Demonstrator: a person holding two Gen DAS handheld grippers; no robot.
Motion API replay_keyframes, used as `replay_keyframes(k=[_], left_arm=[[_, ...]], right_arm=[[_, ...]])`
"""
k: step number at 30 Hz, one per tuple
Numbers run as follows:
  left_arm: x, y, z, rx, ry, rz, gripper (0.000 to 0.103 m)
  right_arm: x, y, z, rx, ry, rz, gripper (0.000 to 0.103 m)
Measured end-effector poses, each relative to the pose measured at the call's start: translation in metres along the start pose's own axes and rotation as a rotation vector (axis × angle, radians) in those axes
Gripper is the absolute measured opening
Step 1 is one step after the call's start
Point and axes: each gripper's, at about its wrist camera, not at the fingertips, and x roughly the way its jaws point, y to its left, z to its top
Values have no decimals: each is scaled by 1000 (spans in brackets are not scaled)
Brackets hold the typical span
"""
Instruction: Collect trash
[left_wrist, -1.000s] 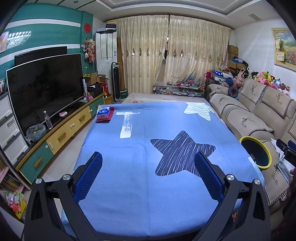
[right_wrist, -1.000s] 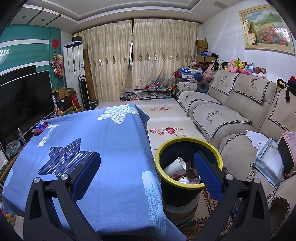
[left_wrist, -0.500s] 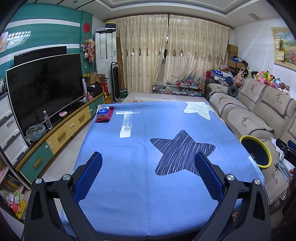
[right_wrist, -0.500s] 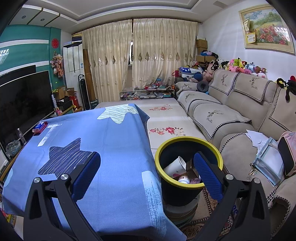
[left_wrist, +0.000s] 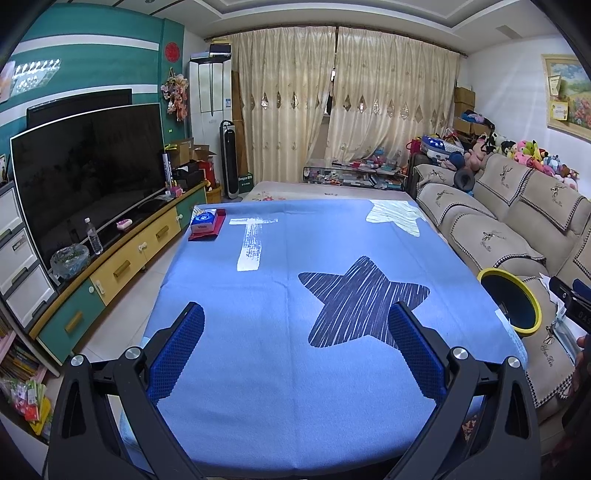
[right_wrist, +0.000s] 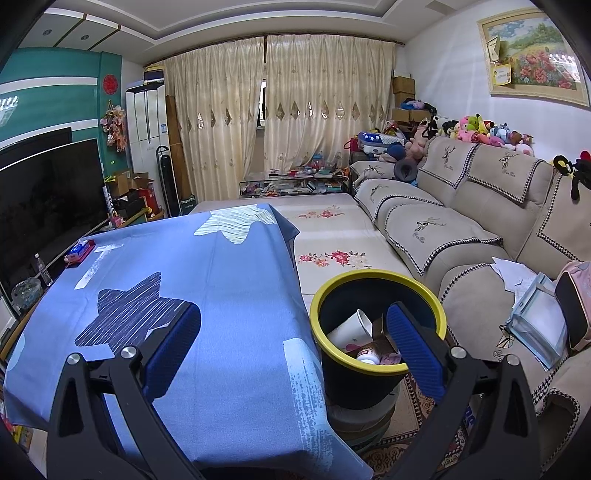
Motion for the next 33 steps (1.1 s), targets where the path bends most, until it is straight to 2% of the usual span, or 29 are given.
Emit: replay_keyframes(k=[29,33], left_arm=[[18,-3,-2,-23,52,-25,98],[21,-3,-1,-25,32,-31,98]], right_arm=[[10,0,-10,-3,30,2,96],[12,0,-10,-1,37,6,96]])
